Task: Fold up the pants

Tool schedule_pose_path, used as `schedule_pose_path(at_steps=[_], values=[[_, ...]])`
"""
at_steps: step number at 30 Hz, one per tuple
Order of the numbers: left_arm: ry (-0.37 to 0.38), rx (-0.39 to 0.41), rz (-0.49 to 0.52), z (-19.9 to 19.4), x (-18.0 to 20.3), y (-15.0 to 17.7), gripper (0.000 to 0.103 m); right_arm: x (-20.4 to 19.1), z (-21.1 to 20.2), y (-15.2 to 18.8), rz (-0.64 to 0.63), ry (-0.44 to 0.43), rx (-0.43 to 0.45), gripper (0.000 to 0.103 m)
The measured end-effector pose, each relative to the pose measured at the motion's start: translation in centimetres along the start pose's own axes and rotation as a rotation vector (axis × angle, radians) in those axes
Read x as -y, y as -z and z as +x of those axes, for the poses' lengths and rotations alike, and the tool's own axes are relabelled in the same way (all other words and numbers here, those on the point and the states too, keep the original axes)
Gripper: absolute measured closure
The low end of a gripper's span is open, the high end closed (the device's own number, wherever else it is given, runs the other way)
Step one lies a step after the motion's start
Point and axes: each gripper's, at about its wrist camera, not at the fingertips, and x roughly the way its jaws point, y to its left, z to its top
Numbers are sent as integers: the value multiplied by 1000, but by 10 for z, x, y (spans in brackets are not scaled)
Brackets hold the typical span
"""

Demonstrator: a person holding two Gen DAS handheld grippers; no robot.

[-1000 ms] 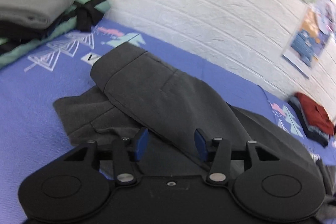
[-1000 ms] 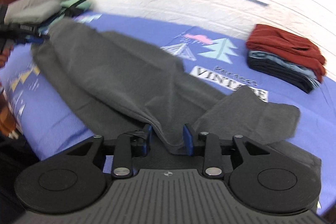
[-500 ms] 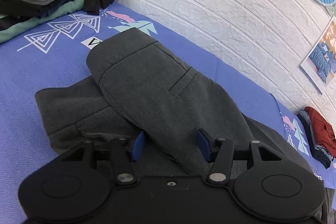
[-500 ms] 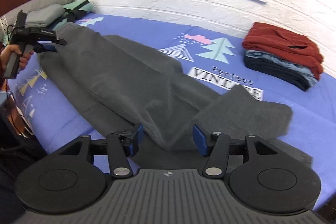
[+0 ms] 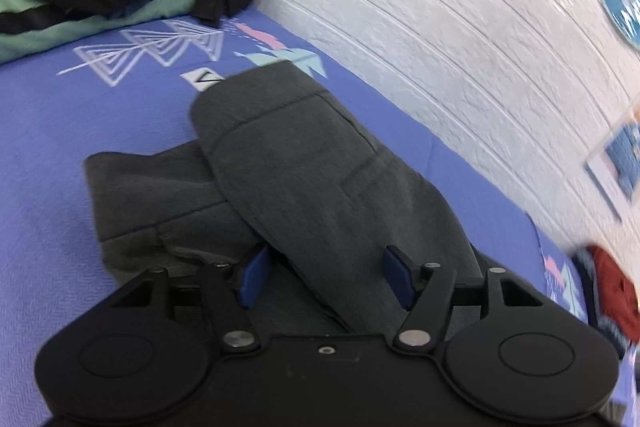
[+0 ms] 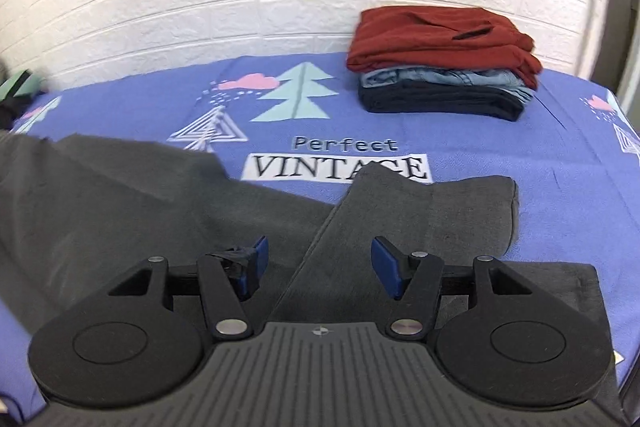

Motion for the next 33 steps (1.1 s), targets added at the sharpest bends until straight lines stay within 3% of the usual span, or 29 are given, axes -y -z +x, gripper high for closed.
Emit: schedule_pose_path(at_steps=[6,16,18,19,20,21,22,24,29,31,33], values=[[1,33,-117,10,-5,-10,0,12,15,-6,117,136,1,8],[-33,46,-105,12,-3,-9,2,-4,32,-8,112,155,-14,8],[-35,49,-104,11,-4,-9,29,-6,34,-9,106,170,-18,8],[-37,50,-98,11,-4,-9,36,-8,36,-9,92,180,-24,9],[-36,51,-93,11,-4,-9,49,-8,39,-8,73,188,-25,40],[-30,52,-94,10,-4,-9,59,-7,42,-8,67,186,-28,81],[-22,52,-100,9,-5,-9,64,-4,41,-9,88,176,-25,101],[-1,57,-102,3,-3,-13,74,1,27,-14,125,135,36,101],[69,118,-137,-33,-1,-27,81,24,-60,-28,241,135,321,101],[85,150,-146,-53,-4,-28,82,41,-99,-13,309,154,407,101],[66,177,-140,-67,-11,-24,82,56,-124,16,369,210,432,101]])
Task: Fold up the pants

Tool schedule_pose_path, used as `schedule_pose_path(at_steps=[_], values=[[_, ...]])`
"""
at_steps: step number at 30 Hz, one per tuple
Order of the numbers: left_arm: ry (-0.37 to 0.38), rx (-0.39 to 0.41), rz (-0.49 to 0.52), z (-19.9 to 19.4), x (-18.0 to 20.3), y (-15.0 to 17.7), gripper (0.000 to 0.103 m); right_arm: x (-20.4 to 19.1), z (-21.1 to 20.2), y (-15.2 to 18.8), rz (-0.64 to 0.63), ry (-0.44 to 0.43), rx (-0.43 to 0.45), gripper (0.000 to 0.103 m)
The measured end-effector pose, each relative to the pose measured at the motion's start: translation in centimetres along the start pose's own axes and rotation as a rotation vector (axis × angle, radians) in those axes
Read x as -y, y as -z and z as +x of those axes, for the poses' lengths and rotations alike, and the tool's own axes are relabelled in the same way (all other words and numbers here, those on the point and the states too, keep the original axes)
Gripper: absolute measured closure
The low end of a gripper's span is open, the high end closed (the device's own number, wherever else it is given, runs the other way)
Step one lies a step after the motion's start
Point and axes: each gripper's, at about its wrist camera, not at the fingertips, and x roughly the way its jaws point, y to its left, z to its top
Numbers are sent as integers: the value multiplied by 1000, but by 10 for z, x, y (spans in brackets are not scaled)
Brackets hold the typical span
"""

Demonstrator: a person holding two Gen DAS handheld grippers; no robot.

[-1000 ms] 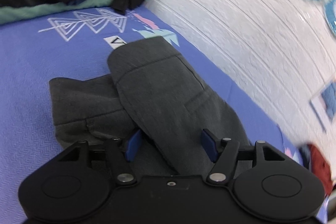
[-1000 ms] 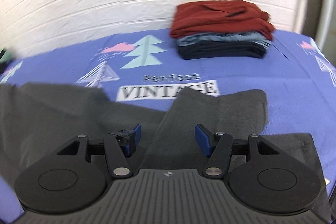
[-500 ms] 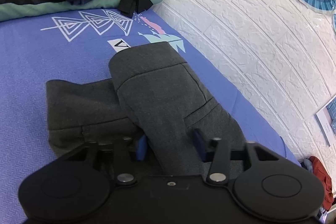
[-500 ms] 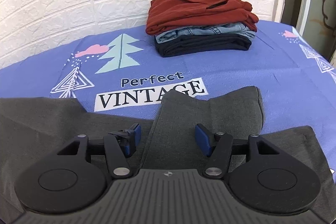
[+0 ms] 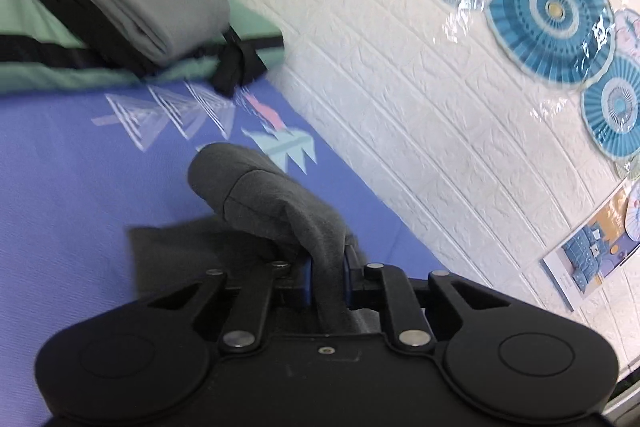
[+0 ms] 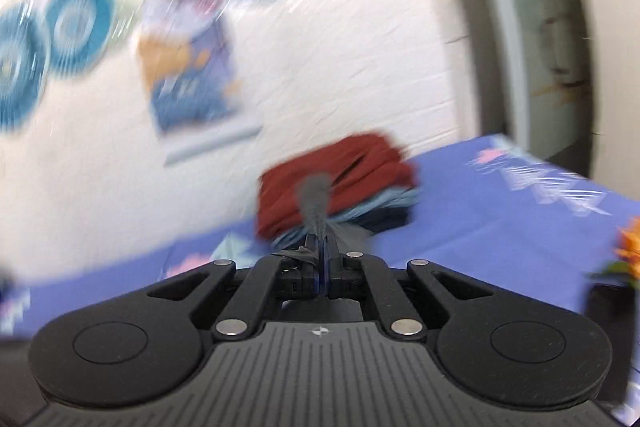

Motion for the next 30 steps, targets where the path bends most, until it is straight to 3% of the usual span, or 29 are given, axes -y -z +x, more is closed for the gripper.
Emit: schedule_pose_path(at_steps=[2,4,6,8,11,13,15,16,17,18,19,21,26,30], values=[[-24,-11,-3,-3,-11,5,81,28,-10,25,74,72,-68,100],[-57,-68,-34,7,-24,16,81,54,-2,59,183,125,-234,99],[-104,-112,-40,19,-33,28,77,72,6,89,288,169,-324,98],[-121,-117,-68,23,-42,34,67,75,3,95,331,155,-286,98],[-111,-108,-78,22,-45,31,52,64,5,84,254,158,-247,72],[-110,-101,-80,23,-46,30,50,62,10,80,245,166,-232,67],[-115,-98,-93,24,-48,31,36,62,19,80,257,188,-236,65],[-116,-99,-98,23,-50,33,35,64,24,79,259,198,-246,68],[-115,-101,-101,23,-51,34,36,65,27,78,255,198,-256,87],[-114,-102,-94,23,-51,34,58,66,23,77,250,189,-251,97],[-103,-103,-80,20,-51,35,67,65,20,75,244,182,-228,99],[-105,-93,-45,16,-47,34,72,67,8,74,230,184,-199,101],[-118,-108,-17,17,-47,38,72,79,13,87,266,214,-235,102],[-115,-114,-9,17,-46,38,71,75,7,80,228,211,-175,102]])
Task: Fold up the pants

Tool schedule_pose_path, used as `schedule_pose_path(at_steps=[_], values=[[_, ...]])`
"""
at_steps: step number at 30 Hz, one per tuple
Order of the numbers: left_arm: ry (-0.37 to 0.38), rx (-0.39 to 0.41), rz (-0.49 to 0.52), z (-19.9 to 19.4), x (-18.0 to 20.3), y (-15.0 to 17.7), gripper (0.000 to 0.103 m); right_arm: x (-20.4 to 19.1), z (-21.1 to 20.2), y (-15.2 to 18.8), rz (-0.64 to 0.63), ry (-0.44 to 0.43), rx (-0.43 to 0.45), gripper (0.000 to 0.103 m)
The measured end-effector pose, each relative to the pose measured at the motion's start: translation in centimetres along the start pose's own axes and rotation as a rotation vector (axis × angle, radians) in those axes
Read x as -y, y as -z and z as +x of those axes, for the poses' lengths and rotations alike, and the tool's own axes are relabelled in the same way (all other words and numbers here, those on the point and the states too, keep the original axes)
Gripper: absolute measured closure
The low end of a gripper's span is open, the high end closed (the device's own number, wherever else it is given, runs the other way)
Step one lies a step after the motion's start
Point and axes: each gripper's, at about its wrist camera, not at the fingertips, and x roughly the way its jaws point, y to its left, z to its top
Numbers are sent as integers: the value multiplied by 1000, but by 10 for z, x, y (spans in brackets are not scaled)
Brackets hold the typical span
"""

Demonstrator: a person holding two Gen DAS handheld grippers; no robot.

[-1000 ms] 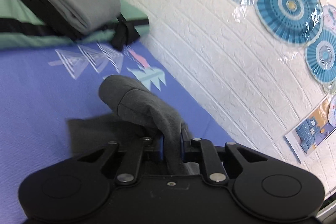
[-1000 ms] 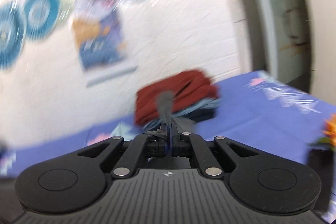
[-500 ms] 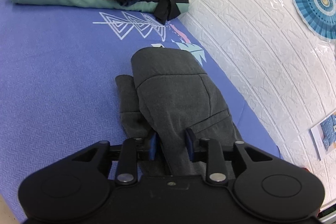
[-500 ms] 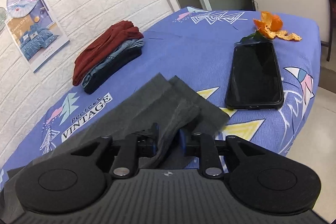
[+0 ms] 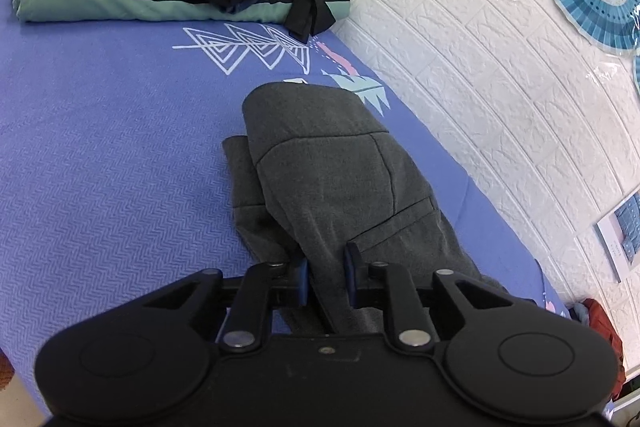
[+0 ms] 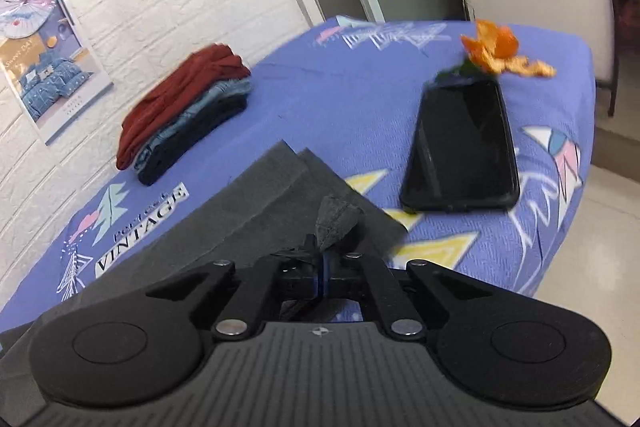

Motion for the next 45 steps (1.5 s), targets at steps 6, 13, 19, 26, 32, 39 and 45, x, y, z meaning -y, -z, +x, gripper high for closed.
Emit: schedule_pose_path(at_steps=[6,13,19,26,32,39,45], values=[[-4,-4,20,2,1,7,65,8,4,0,-6,36,-15,102],[-4,-7,17,1,-3,8,50,10,7,6,-5,48,-13,103],[2,16,-18,-12,-10,7,23,3,-10,1,-68,120,51,55],[4,168,12,-60,-8,-25,0,-35,-22,-27,-187,-89,124,31],[-10,176,182,-34,17,-69,0,-138,22,-14,-406,-564,-118,30],[25,43,299,30,39,-90,0,-273,51,35,-592,-937,-333,29],[35,-12,367,62,49,-97,0,-364,77,68,-746,-1094,-476,29]])
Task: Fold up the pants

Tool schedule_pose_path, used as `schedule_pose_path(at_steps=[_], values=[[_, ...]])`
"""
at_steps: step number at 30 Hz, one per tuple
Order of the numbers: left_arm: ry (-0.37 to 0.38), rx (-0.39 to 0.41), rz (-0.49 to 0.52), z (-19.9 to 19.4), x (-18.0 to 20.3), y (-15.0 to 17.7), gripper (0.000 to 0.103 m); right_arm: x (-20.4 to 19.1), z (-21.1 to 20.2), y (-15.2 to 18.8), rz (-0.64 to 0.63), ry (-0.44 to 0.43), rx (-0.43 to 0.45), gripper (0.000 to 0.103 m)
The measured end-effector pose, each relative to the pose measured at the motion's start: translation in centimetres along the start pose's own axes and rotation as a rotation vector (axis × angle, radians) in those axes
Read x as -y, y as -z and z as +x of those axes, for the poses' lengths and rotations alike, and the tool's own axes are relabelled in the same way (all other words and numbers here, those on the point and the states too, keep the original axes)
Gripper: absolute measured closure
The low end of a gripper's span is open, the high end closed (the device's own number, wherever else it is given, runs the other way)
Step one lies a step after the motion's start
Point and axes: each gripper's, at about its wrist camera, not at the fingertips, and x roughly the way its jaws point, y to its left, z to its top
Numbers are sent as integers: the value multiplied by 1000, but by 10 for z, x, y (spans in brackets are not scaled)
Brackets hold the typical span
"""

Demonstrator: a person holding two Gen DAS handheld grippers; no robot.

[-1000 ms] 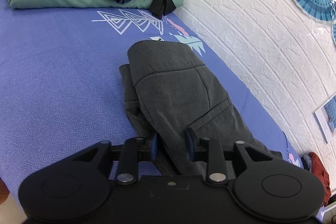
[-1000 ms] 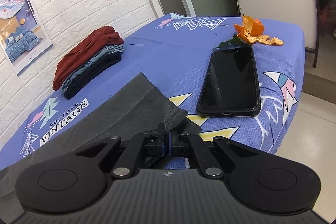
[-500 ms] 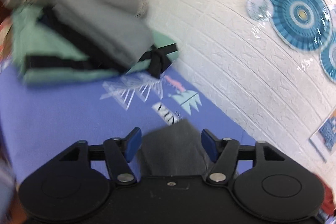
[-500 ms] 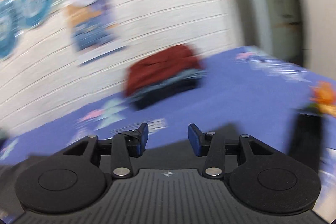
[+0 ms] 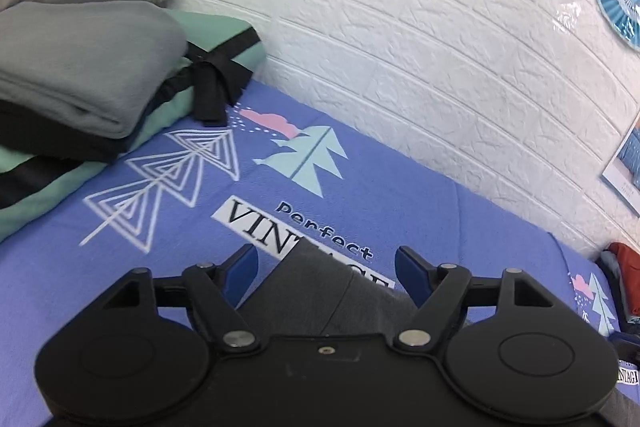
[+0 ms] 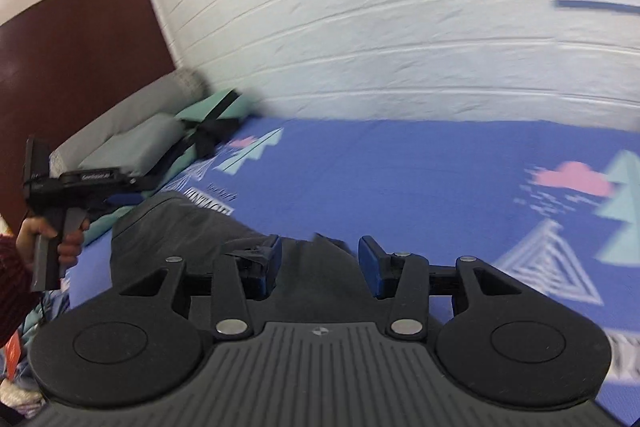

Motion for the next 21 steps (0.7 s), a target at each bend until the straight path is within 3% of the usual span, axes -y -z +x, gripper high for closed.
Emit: schedule_pose_path(at_steps=[4,10,15,16,17,18,21], values=[[42,-38,-13,12,-4,-1,0,13,42,-9,9,-46,-119,29],[75,-70,-24,21,-11,1,0,17,62,-8,-4,-137,-230,30],[81,-88,-51,33,-20,9,1,25,73,-11,27,-171,-262,57],[83,-87,-61,34,-22,10,11,27,73,-10,45,-173,-251,65],[90,-88,-65,36,-24,12,22,30,72,-10,59,-170,-231,85],[94,-86,-69,37,-26,13,27,34,70,-9,74,-168,-202,94],[83,-68,-49,42,-28,20,29,57,71,-1,210,-156,-166,102]])
